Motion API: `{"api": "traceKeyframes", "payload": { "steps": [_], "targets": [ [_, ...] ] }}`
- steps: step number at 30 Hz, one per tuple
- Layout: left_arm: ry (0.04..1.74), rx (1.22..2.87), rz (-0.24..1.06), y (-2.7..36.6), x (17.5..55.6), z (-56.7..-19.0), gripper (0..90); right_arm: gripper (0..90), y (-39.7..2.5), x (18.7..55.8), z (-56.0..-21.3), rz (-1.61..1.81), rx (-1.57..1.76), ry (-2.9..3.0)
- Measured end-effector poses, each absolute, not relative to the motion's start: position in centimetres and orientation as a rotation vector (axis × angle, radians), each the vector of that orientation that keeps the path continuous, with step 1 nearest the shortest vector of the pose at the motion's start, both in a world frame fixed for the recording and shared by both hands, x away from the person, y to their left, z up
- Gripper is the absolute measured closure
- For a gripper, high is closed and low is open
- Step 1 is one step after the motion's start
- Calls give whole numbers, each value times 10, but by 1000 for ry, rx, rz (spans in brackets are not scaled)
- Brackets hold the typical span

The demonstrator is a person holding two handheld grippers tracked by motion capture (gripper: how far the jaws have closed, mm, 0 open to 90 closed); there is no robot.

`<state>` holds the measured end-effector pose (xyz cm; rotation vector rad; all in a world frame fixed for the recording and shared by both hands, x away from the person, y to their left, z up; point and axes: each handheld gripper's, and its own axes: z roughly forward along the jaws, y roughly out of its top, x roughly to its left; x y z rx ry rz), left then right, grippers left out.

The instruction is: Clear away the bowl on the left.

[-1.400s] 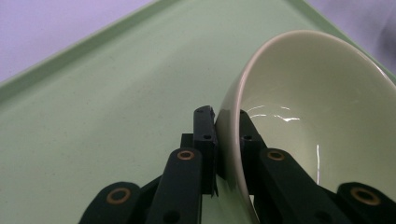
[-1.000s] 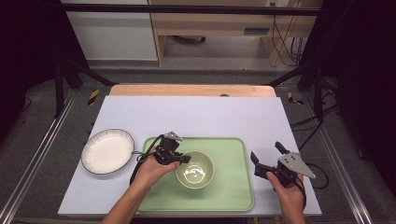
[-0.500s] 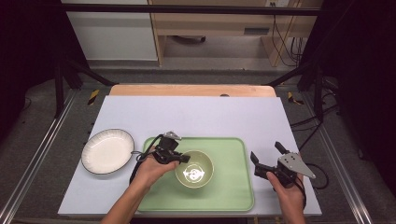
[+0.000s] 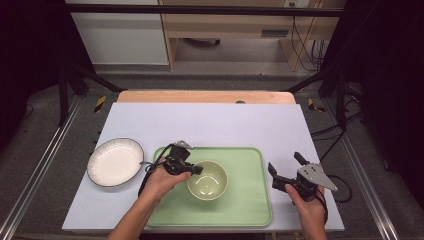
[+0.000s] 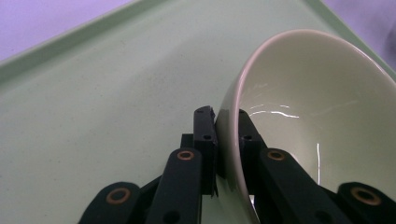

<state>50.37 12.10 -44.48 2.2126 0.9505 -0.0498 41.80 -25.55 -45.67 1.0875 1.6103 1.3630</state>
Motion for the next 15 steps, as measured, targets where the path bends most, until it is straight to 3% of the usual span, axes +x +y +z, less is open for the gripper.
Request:
{"api": "traceKeyframes", "payload": {
  "steps": [15],
  "targets": [
    [968, 2191, -56, 121, 504, -446, 823, 30, -254, 418, -457, 1362, 1079, 1620]
  ]
}}
